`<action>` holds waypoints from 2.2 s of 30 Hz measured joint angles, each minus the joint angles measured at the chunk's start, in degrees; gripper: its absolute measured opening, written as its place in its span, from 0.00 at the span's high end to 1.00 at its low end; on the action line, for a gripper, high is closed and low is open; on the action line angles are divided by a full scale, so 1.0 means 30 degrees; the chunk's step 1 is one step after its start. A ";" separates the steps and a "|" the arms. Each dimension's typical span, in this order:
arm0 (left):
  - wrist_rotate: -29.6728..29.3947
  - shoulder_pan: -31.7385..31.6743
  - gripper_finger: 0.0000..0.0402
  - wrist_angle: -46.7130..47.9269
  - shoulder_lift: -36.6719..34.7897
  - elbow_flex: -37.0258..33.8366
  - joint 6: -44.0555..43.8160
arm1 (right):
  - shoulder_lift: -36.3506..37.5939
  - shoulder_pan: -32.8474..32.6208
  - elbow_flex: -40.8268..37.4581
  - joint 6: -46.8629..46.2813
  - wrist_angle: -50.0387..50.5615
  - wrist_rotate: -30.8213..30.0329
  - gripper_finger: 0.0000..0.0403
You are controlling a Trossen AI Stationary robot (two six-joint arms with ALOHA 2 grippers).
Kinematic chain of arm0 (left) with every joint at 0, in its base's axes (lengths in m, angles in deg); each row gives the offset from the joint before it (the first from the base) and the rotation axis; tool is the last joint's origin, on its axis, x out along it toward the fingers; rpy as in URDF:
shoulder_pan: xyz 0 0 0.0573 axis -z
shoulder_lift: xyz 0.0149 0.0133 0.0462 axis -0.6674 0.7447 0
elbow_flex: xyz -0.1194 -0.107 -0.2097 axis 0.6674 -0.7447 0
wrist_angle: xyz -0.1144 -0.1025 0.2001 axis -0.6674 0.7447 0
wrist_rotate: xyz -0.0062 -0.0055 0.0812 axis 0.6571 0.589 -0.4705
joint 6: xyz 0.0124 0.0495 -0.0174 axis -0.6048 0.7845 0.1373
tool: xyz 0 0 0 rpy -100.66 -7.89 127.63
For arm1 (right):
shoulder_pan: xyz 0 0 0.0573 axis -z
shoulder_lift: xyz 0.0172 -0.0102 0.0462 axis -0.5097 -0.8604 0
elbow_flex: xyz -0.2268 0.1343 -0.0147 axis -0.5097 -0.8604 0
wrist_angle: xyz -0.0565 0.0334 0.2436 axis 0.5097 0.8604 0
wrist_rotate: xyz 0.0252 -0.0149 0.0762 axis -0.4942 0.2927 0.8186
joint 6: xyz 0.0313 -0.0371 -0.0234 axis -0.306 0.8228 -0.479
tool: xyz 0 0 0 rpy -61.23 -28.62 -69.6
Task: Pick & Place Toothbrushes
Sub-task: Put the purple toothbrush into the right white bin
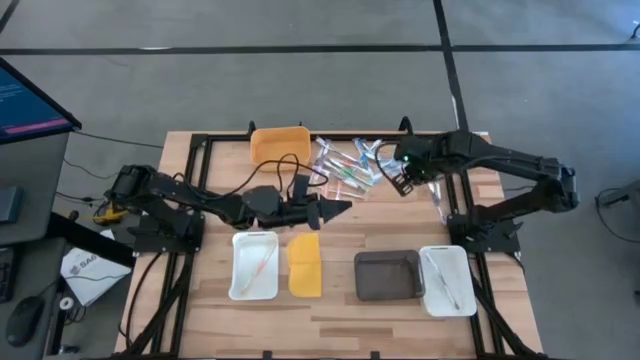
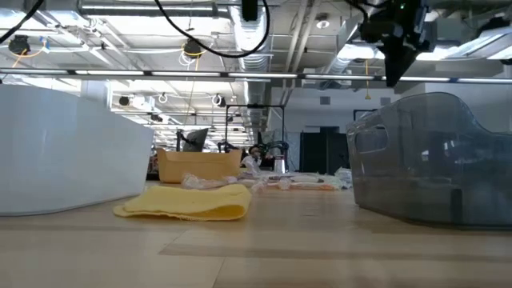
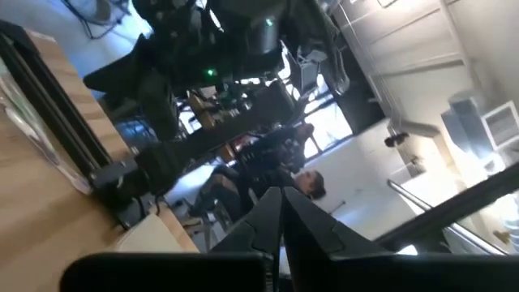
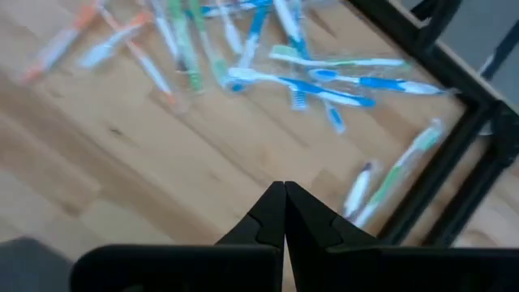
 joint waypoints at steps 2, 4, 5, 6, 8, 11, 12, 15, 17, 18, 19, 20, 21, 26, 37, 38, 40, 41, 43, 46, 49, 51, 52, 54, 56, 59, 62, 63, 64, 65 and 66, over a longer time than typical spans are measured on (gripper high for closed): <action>-0.0338 -0.0001 0.98 0.0000 0.0000 0.0000 -0.0011 | 0.0036 0.0856 0.0000 0.0827 -0.0001 0.0511 1.00; -0.0624 -0.0001 0.98 -0.0015 0.0000 0.0003 -0.0047 | 0.0024 0.1683 0.0000 0.1562 -0.0120 0.1257 1.00; -0.0635 -0.0010 0.98 -0.0032 0.0000 0.0005 0.0062 | 0.0022 0.2057 0.0000 0.1955 -0.0195 0.1492 1.00; -0.0635 -0.0054 0.98 -0.0048 0.0000 0.0000 0.0330 | 0.0022 0.2411 0.0000 0.2338 -0.0230 0.1551 1.00; -0.0635 -0.0066 0.98 -0.0066 0.0000 0.0007 0.0582 | 0.0036 0.3091 -0.0180 0.2779 -0.0768 0.1584 1.00; -0.0640 -0.0066 0.98 -0.0044 0.0000 0.0000 0.0753 | 0.0036 0.4069 -0.1206 0.2950 -0.1852 0.2602 1.00; -0.0642 -0.0066 0.98 -0.0047 0.0000 0.0004 0.0938 | 0.0036 0.4403 -0.1703 0.3072 -0.2288 0.3171 1.00; -0.0634 -0.0166 0.98 -0.0051 0.0000 0.0000 0.1409 | 0.0030 0.5286 -0.3492 0.3498 -0.3448 0.4585 1.00; -0.0272 -0.0290 0.98 0.0019 -0.0101 0.0000 0.1428 | 0.0022 0.5760 -0.4734 0.3508 -0.4072 0.5026 1.00; 0.0067 -0.0370 0.98 0.0067 -0.0188 0.0000 0.1428 | 0.0022 0.5958 -0.5250 0.3368 -0.4181 0.5076 1.00; 0.0313 -0.0469 0.98 -0.0101 -0.0238 0.0013 0.1442 | 0.0022 0.6181 -0.5773 0.3177 -0.4221 0.5076 1.00; 0.0455 -0.0523 0.98 -0.0136 -0.0268 0.0022 0.1472 | 0.0022 0.6409 -0.6230 0.3090 -0.4214 0.5066 1.00; 0.0529 -0.0518 0.98 -0.0101 -0.0281 0.0022 0.1537 | 0.0022 0.6644 -0.6642 0.3063 -0.4184 0.5032 1.00; 0.0472 -0.0626 0.98 -0.0005 -0.0508 0.0007 0.2319 | 0.0022 0.7842 -0.8631 0.2360 -0.3889 0.4915 1.00; 0.0406 -0.1318 0.98 0.0036 -0.0539 0.0007 0.1807 | 0.0018 1.1008 -1.1786 0.3288 -0.5875 0.4937 0.85; 0.0405 -0.1319 0.98 0.0036 -0.0539 0.0007 0.1800 | 0.0036 1.1106 -1.1717 0.3451 -0.6023 0.4924 0.83; 0.0407 -0.1378 0.98 0.0029 -0.0539 0.0007 0.1796 | 0.0036 1.1226 -1.1709 0.3638 -0.6051 0.4799 0.79; 0.0407 -0.1424 0.98 0.0032 -0.0539 0.0007 0.1793 | 0.0036 1.1296 -1.1715 0.3671 -0.6140 0.4678 0.77; 0.0407 -0.1429 0.98 0.0029 -0.0539 0.0007 0.1785 | 0.0036 1.1466 -1.1715 0.3837 -0.6472 0.4515 0.74; 0.0414 -0.1429 0.98 0.0036 -0.0539 0.0007 0.1785 | 0.0036 1.1712 -1.1715 0.4162 -0.6690 0.4553 0.68; 0.0414 -0.1468 0.98 0.0036 -0.0539 0.0007 0.1785 | 0.0035 1.1978 -1.1715 0.4253 -0.7058 0.4687 0.64; 0.0421 -0.1552 0.98 0.0036 -0.0539 0.0007 0.1784 | 0.0029 1.2159 -1.1715 0.4480 -0.7620 0.5221 0.62; 0.0415 -0.1553 0.98 0.0036 -0.0539 0.0007 0.1785 | 0.0029 1.2222 -1.1715 0.4590 -0.7845 0.5544 0.61; 0.0421 -0.1560 0.98 0.0036 -0.0539 0.0007 0.1785 | 0.0022 1.2326 -1.1715 0.4663 -0.8004 0.5917 0.60; 0.0421 -0.1554 0.98 0.0042 -0.0539 0.0007 0.1778 | 0.0022 1.2381 -1.1715 0.4655 -0.8144 0.5944 0.60; 0.0513 -0.1552 0.98 0.0049 -0.0539 0.0007 0.1778 | 0.0022 1.2475 -1.1715 0.4561 -0.8312 0.5943 0.62; 0.0538 -0.1552 0.98 0.0051 -0.0539 0.0007 0.1778 | 0.0018 1.2894 -1.1715 0.4561 -0.8524 0.5957 0.64; 0.0538 -0.1552 0.98 0.0051 -0.0539 0.0007 0.1778 | 0.0015 1.3036 -1.1715 0.4557 -0.8579 0.5957 0.65; 0.0538 -0.1552 0.98 0.0051 -0.0539 0.0007 0.1774 | 0.0007 1.3166 -1.1715 0.4562 -0.8622 0.5957 0.65; 0.0538 -0.1552 0.98 0.0044 -0.0539 0.0007 0.1755 | 0.0007 1.3302 -1.1715 0.4573 -0.8619 0.5959 0.66; 0.0538 -0.1552 0.98 0.0044 -0.0539 0.0007 0.1698 | 0.0007 1.3424 -1.1715 0.4628 -0.8614 0.5976 0.66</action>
